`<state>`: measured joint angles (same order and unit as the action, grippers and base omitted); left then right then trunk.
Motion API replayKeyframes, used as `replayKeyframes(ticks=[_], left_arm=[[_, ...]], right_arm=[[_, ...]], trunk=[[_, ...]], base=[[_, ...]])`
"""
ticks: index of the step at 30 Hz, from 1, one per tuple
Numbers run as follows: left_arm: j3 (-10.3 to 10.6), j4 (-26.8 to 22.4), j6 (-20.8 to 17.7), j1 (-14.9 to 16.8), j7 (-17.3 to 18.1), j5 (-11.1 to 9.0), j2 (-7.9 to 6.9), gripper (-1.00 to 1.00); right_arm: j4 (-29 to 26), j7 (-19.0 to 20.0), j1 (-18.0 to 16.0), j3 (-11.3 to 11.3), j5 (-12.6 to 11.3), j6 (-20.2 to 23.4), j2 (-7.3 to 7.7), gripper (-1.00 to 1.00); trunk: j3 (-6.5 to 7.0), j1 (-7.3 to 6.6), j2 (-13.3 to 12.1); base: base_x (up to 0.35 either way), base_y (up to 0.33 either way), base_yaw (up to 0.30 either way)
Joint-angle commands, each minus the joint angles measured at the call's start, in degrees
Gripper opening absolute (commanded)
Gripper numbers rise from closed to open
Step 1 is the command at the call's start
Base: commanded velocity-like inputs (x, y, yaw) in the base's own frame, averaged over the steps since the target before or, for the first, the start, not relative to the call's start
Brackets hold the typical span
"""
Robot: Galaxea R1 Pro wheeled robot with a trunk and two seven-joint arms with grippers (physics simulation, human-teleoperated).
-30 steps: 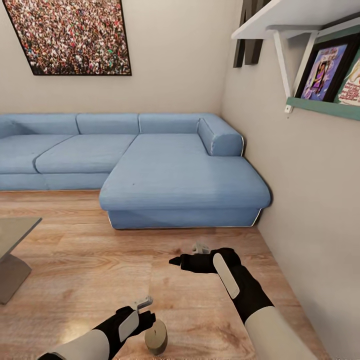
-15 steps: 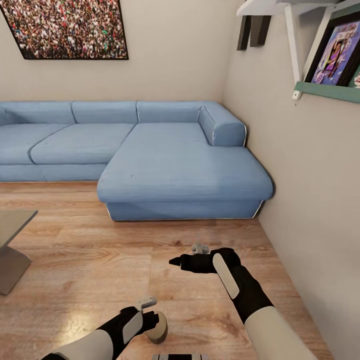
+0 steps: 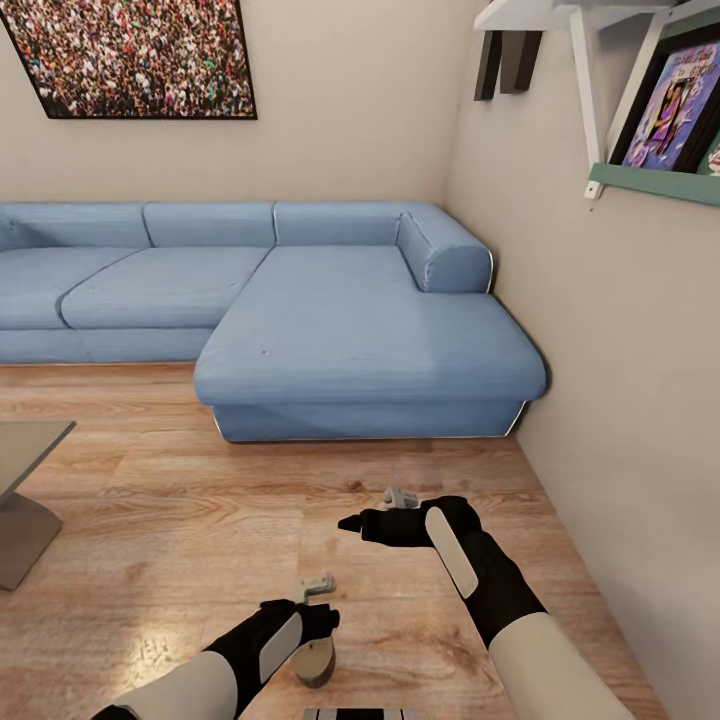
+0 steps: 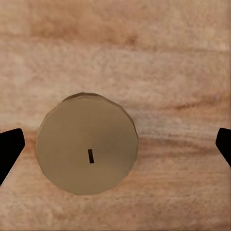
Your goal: Place each of the two pumpkins and all three candles from the living room inside a cabinet in the living room (use any cabinet), then make sure every cabinet is closed, and position the cauldron so it is next to a table in the living room.
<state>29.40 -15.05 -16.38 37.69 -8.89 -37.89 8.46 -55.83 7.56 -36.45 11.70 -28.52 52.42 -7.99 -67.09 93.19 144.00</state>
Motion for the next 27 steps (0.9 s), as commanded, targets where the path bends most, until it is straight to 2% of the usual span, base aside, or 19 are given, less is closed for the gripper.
replayKeyframes(ticks=[1, 12, 17, 27], left_arm=[[0.7, -0.1, -0.2, 0.0, -0.4, -0.6, -0.1, 1.0], [1.0, 0.4, -0.1, 0.0, -0.4, -0.9, -0.22, 1.0], [1.0, 2.3, 2.5, 0.0, -0.4, -1.1, -0.22, 1.0], [1.0, 2.7, 3.6, 0.0, -0.4, -1.1, -0.2, 1.0]], right_arm=[[0.0, 0.5, 0.0, -0.1, 0.6, 0.2, -0.01, 1.0], [-0.2, 0.8, 0.0, -0.3, -0.1, -0.2, 0.07, 1.0], [-0.2, 0.8, 0.0, -0.3, -0.2, -0.1, -0.06, 1.0], [-0.2, 0.9, 0.0, -0.3, -0.2, -0.1, -0.07, 1.0]], trunk=[[-0.05, -0.01, 0.0], [-0.05, -0.01, 0.0], [-0.05, -0.01, 0.0], [-0.05, -0.01, 0.0]], base=[[0.0, 0.0, 0.0], [0.0, 0.0, 0.0], [-0.04, 0.024, -0.006], [-0.191, 0.133, -0.237]])
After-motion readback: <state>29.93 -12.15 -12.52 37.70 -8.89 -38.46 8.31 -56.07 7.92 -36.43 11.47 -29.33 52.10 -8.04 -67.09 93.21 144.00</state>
